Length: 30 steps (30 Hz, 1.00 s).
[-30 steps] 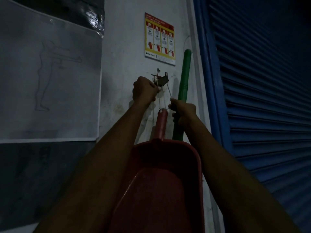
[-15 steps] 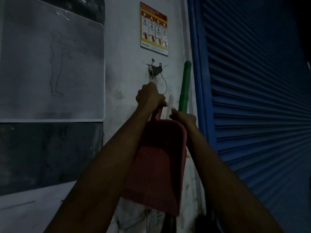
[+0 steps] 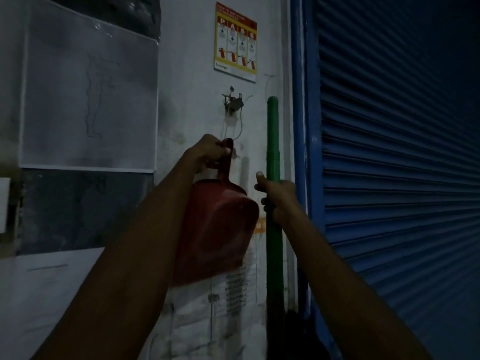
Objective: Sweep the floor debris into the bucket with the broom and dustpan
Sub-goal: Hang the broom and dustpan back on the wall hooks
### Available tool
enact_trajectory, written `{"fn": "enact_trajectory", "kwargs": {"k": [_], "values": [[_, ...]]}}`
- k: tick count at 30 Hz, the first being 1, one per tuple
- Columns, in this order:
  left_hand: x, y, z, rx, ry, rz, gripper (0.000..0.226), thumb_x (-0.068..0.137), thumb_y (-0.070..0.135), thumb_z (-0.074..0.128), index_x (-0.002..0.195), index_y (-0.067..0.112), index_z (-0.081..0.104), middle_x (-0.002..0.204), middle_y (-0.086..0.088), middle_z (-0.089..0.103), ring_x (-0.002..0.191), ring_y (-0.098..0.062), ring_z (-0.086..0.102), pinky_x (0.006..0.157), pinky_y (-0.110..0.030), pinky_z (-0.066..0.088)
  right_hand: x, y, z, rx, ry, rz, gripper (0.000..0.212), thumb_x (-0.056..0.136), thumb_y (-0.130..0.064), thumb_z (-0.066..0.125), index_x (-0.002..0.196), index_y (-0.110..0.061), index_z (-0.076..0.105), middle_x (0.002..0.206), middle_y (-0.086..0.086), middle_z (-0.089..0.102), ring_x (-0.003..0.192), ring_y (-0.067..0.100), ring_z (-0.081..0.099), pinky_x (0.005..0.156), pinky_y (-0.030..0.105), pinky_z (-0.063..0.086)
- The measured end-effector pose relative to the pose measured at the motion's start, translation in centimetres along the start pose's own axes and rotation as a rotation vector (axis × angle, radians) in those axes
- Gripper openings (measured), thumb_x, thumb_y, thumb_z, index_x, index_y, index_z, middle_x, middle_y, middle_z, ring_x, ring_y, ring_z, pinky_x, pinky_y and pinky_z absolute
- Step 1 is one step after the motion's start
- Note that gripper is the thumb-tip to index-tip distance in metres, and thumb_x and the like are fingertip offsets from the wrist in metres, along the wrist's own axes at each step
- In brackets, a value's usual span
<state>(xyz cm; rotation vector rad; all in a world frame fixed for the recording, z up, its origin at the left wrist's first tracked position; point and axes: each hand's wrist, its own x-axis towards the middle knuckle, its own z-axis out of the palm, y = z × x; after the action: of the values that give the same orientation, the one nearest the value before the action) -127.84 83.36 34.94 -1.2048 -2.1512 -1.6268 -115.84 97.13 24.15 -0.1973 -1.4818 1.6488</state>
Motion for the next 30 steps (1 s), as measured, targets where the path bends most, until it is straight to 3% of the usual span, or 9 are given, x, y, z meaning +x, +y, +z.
{"fn": "enact_trajectory", "kwargs": {"k": [4,7,9,12,16,19,23,26,30], "values": [[-0.4,-2.3,0.9,0.384,0.222,0.059,0.032,0.101,0.023,0.047,0.117,-0.004,0.056,0.119,-0.023,0.060,0.098,-0.033,0.060,0.078,-0.035,0.048,0.0,1.2,0.5,-0.094,0.021,-0.157,0.034,0.086,-0.041,0.078,0.085,-0.009,0.067,0.088,0.010,0.073,0.053,0.016,0.054,0.049,0.029,0.043],[-1.2,-4.1,2.9,0.613,0.383,0.195,0.045,0.104,0.035,0.040,0.140,0.007,0.041,0.132,-0.021,0.051,0.108,-0.035,0.056,0.091,-0.040,0.043,0.3,1.7,0.7,-0.157,0.019,-0.330,0.044,0.085,-0.047,0.076,0.076,-0.008,0.059,0.070,0.011,0.060,0.055,0.021,0.053,0.053,0.034,0.046],[-1.3,-5.1,4.2,0.782,0.552,0.327,0.046,0.102,0.033,0.048,0.143,0.013,0.040,0.133,-0.017,0.049,0.097,-0.033,0.061,0.084,-0.040,0.046,0.5,1.9,0.8,-0.177,0.017,-0.428,0.044,0.087,-0.049,0.074,0.074,-0.012,0.053,0.065,0.008,0.053,0.055,0.021,0.052,0.053,0.036,0.045],[-1.1,-4.6,5.0,0.869,0.731,0.522,0.032,0.092,0.030,0.065,0.120,0.015,0.061,0.112,-0.010,0.060,0.075,-0.026,0.065,0.068,-0.034,0.046,0.7,2.0,0.9,-0.191,0.025,-0.514,0.041,0.091,-0.048,0.069,0.076,-0.015,0.050,0.067,0.004,0.052,0.057,0.017,0.052,0.053,0.032,0.046],[-2.4,-0.9,5.0,0.077,0.532,0.435,0.042,0.100,0.050,0.046,0.102,0.015,0.069,0.098,-0.003,0.069,0.081,-0.016,0.065,0.071,-0.030,0.050,0.4,2.5,0.5,-0.208,0.059,-0.540,0.042,0.094,-0.054,0.060,0.076,-0.017,0.051,0.064,-0.002,0.051,0.053,0.006,0.049,0.051,0.022,0.042],[-3.2,2.2,4.0,-0.376,0.261,0.375,0.052,0.101,0.054,0.038,0.115,0.012,0.066,0.102,-0.006,0.070,0.079,-0.013,0.067,0.062,-0.028,0.053,-0.1,3.7,0.6,-0.166,0.029,-0.509,0.050,0.091,-0.066,0.051,0.077,-0.017,0.052,0.065,0.000,0.053,0.057,0.012,0.053,0.053,0.027,0.044],[-4.0,4.3,3.6,-0.283,0.054,0.440,0.047,0.095,0.045,0.060,0.126,0.010,0.062,0.109,-0.005,0.071,0.091,-0.015,0.070,0.067,-0.029,0.058,-1.3,5.1,1.1,-0.170,-0.046,-0.482,0.050,0.090,-0.065,0.047,0.082,-0.016,0.056,0.070,0.004,0.059,0.059,0.010,0.057,0.053,0.024,0.047],[-4.3,3.5,3.9,-0.219,0.081,0.447,0.049,0.084,0.031,0.077,0.124,0.007,0.063,0.102,-0.007,0.072,0.089,-0.019,0.072,0.068,-0.035,0.061,-1.9,6.2,1.2,-0.159,-0.090,-0.485,0.047,0.092,-0.062,0.047,0.085,-0.017,0.057,0.070,0.004,0.059,0.059,0.012,0.057,0.052,0.024,0.047],[-4.2,2.2,4.0,-0.228,0.103,0.446,0.037,0.085,0.016,0.077,0.117,0.000,0.066,0.103,-0.013,0.070,0.092,-0.025,0.070,0.071,-0.036,0.062,-1.6,6.7,0.8,-0.202,-0.231,-0.430,0.052,0.100,-0.056,0.040,0.098,-0.008,0.061,0.077,0.009,0.064,0.063,0.020,0.063,0.057,0.032,0.054]]}}
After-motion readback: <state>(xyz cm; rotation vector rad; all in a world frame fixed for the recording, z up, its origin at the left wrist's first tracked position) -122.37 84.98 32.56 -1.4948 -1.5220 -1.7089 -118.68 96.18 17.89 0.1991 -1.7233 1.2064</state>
